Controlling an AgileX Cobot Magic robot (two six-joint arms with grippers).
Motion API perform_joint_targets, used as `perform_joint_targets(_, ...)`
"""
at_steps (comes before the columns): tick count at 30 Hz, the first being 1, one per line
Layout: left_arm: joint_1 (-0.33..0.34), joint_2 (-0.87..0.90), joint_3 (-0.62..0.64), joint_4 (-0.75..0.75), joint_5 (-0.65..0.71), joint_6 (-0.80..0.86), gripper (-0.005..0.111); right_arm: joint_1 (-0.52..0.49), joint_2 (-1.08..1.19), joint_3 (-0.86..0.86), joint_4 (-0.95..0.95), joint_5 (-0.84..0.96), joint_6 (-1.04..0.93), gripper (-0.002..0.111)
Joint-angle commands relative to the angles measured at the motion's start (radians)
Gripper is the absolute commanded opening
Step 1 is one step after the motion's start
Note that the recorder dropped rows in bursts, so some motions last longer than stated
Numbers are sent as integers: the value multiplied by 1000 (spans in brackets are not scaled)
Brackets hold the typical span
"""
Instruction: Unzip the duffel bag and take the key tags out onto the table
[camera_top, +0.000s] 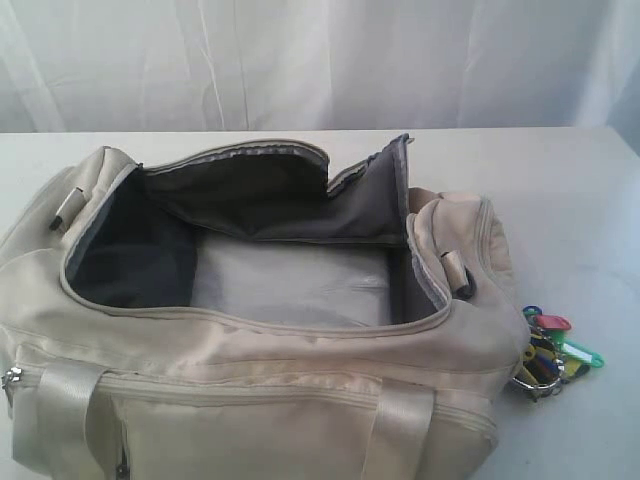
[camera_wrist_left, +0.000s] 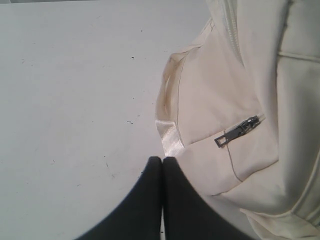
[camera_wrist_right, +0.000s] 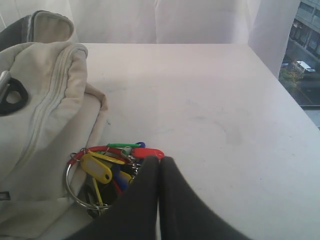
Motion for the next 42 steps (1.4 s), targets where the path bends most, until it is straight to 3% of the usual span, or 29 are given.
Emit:
perform_joint_targets(1, -2, -4, 3, -7, 0, -6, 0, -5, -6, 5, -4, -10, -10, 0)
perform_joint_targets(42, 36, -4, 3, -7, -1, -6, 0, -5, -6, 5, -4, -10, -10, 0)
